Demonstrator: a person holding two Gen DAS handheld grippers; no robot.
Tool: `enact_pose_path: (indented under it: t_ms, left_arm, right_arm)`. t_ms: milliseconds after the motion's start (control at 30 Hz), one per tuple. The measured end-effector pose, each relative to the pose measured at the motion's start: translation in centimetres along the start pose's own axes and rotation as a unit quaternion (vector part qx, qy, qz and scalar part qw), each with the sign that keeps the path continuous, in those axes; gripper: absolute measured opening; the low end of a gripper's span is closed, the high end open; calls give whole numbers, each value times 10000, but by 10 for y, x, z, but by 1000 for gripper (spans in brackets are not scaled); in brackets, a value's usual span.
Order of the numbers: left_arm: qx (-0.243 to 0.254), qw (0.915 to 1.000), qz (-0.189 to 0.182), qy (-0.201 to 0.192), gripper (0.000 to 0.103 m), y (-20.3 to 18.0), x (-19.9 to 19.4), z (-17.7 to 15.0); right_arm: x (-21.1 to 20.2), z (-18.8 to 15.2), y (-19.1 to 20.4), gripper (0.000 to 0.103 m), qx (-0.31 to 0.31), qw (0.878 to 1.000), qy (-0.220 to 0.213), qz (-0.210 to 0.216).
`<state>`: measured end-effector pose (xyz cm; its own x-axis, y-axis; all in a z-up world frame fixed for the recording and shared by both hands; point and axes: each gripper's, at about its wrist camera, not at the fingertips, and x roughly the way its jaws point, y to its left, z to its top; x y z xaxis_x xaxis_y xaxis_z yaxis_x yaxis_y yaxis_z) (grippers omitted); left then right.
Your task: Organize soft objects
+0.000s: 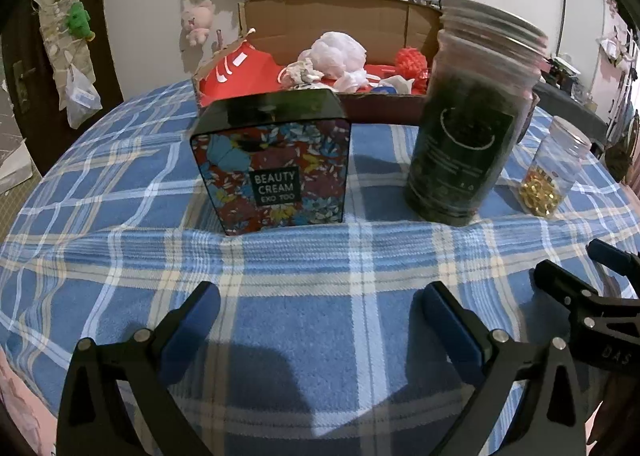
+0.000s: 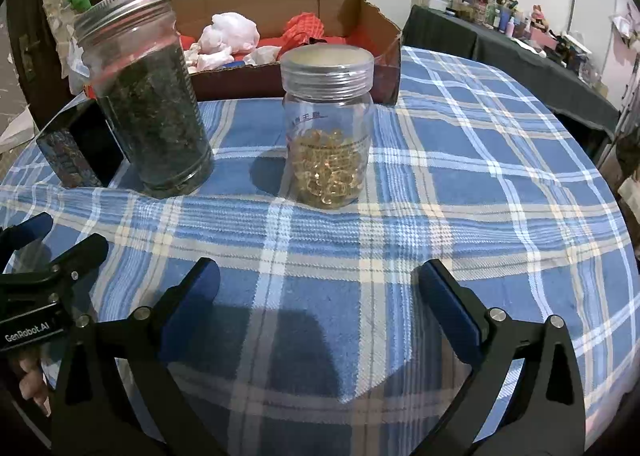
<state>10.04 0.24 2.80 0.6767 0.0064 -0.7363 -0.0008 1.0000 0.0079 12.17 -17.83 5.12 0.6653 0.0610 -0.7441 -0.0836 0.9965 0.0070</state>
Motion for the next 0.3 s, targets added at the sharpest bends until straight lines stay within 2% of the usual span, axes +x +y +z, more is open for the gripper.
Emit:
enact_pose_path:
  t_ms: [300]
  left_arm:
    - [-28,10000,-2,-5,103,1,4,2]
  right_arm:
    - [0,0,1,102,0,10000,1,-2]
